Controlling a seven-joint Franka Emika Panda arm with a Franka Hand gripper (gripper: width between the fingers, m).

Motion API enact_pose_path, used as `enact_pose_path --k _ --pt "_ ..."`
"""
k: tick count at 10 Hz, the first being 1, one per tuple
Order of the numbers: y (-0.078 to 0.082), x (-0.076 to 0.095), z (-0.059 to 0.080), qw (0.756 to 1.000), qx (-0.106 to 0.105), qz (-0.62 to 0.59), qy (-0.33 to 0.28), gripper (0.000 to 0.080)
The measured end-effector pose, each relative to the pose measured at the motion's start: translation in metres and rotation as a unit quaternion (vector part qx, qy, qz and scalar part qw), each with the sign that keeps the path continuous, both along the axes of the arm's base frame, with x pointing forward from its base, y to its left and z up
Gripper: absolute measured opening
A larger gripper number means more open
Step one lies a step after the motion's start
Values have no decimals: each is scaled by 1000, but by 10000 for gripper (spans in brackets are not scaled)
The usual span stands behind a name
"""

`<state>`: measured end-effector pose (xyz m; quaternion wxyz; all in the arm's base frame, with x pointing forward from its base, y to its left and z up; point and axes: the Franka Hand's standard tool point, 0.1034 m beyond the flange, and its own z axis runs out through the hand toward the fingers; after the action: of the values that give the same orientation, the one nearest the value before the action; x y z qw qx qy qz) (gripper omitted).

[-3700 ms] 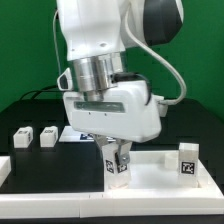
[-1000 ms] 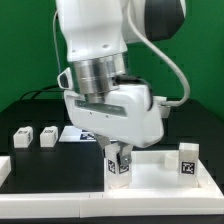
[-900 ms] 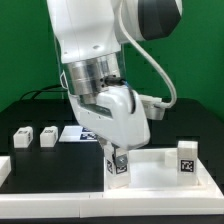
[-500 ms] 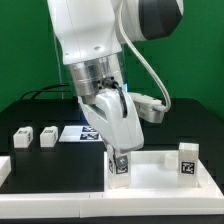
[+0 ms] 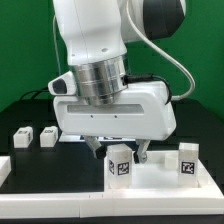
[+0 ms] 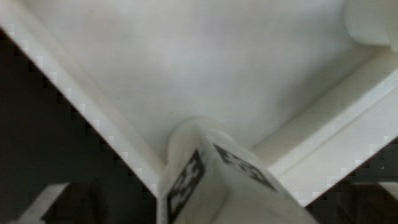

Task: Assemble square table

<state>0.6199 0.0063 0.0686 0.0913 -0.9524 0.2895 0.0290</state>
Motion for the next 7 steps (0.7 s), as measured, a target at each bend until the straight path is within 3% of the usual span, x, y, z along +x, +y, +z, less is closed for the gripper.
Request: enact_pose_path --k 1,3,5,7 --pt "1 0 0 1000 -1 30 -5 648" --pt "5 0 2 973 -42 227 -27 649" --pt "6 1 2 928 -53 367 -41 649" --pt "4 1 1 928 -55 366 -45 649"
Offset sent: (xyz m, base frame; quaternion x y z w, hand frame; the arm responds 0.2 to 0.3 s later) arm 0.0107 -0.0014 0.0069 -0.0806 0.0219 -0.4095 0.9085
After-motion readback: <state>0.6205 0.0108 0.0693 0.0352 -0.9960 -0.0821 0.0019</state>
